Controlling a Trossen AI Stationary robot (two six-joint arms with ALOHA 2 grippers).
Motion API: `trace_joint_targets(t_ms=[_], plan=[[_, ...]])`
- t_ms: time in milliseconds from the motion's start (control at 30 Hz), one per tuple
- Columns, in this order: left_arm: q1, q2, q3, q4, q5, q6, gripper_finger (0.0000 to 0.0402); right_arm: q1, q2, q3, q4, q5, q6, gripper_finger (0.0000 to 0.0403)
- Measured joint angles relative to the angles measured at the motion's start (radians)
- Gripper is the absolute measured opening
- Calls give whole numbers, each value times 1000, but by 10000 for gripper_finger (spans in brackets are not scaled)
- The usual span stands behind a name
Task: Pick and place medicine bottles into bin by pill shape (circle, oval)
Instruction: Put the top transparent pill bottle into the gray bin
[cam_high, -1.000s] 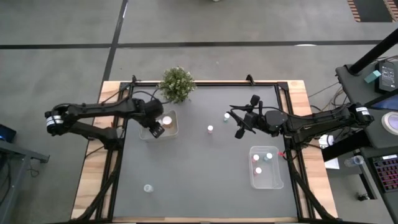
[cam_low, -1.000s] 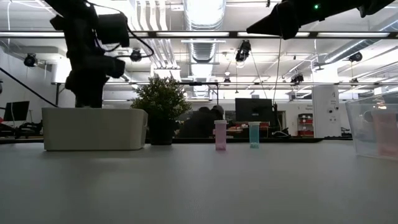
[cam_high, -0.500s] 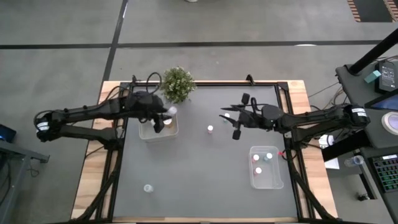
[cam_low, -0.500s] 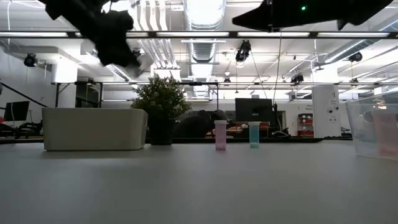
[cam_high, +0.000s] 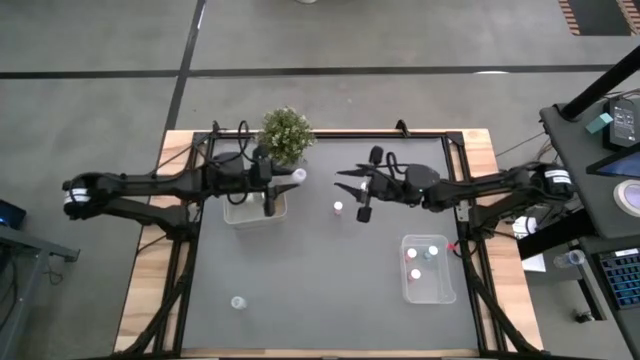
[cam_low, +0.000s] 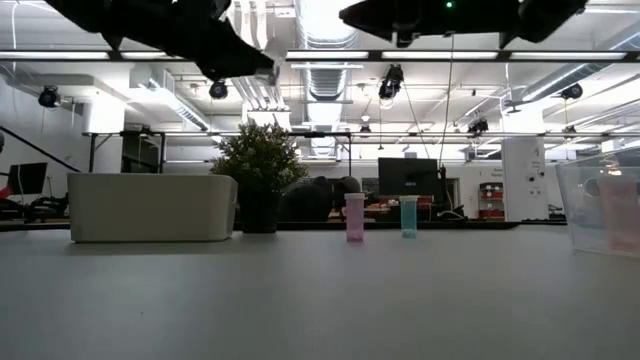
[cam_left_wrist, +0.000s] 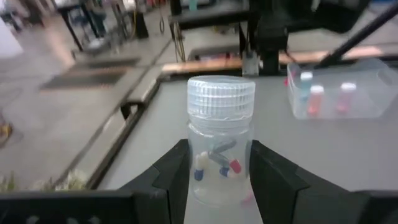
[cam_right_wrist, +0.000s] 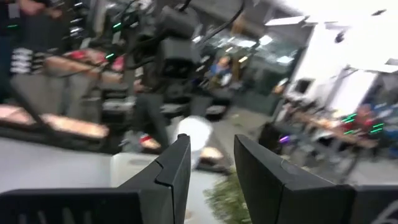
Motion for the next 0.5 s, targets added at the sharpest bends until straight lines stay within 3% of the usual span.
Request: trace_joint_targets(t_ms=[133, 333, 500], plan=[[-7, 16, -54, 194, 6, 16, 123, -27, 32, 57, -74, -88, 71, 114], [-14, 47, -88, 424, 33, 19, 123, -74, 91, 101, -76, -88, 208, 130], [-21, 97, -91, 544, 56, 6, 123, -78, 153, 128, -73, -90, 204, 165]])
